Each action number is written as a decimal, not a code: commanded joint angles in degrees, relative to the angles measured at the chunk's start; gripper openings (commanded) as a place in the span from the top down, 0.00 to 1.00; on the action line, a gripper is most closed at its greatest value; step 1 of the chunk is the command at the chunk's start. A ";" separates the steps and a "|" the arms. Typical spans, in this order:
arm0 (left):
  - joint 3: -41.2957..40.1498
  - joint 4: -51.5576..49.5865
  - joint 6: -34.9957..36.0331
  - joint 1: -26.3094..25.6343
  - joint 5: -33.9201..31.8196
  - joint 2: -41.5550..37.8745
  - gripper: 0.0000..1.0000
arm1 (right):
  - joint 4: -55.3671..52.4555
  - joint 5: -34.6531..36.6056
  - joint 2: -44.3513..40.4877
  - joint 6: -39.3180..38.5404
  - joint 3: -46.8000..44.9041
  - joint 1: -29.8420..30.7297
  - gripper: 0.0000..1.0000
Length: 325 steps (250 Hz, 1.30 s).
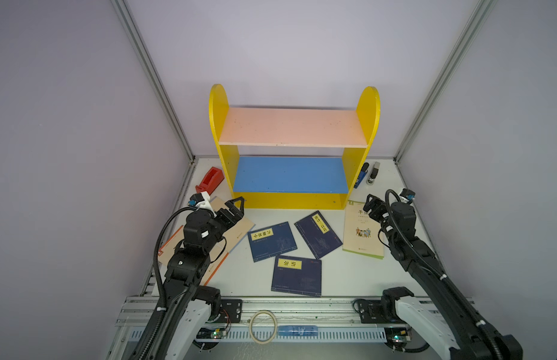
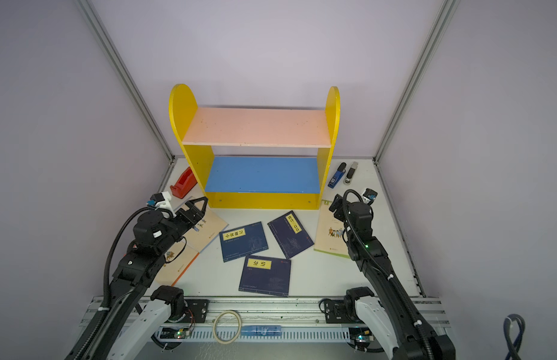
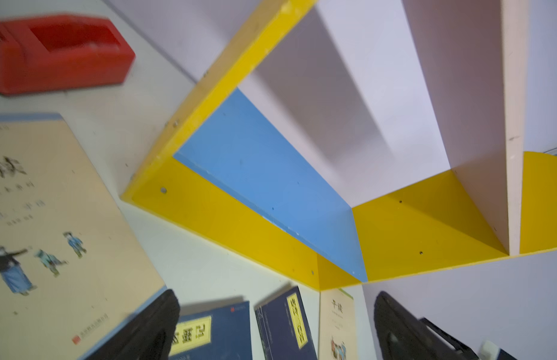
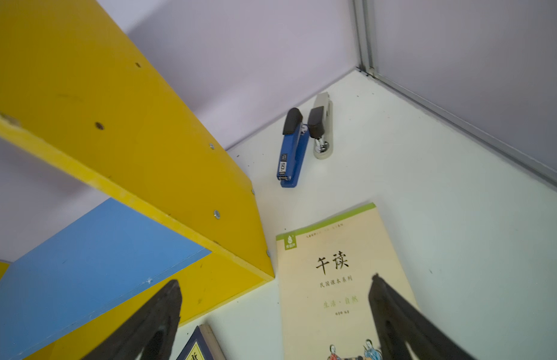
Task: Stacking books/files
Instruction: Pick up the book from the middle-right of the table.
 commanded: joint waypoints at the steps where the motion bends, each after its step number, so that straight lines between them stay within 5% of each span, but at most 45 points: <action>1: 1.92 -5.31 -5.38 -6.70 3.09 4.02 0.00 | -12.78 -8.05 3.30 2.58 1.47 -5.09 0.04; 39: 5.80 -6.15 -3.44 -20.07 -3.31 10.12 0.00 | -8.09 -21.37 7.90 4.80 -2.36 -13.79 0.05; 81: 6.12 -3.22 -6.06 -27.90 -7.25 16.58 0.00 | -9.64 -16.89 9.95 4.60 -3.52 -14.70 0.03; 146: 8.93 3.68 -6.38 -32.25 -1.37 31.06 0.00 | -12.38 -7.93 9.26 4.59 -5.42 -16.57 0.02; 237: 14.32 11.96 -5.62 -33.61 9.14 47.38 0.01 | -5.49 -16.60 14.85 9.04 -8.50 -17.74 0.09; 277: 13.11 14.90 -6.78 -34.49 9.01 49.36 0.01 | -2.88 -18.66 19.09 9.50 -8.53 -17.84 0.19; 325: 14.06 14.17 -6.77 -35.11 8.08 50.35 0.00 | 1.14 -22.24 22.11 10.21 -9.30 -17.89 0.44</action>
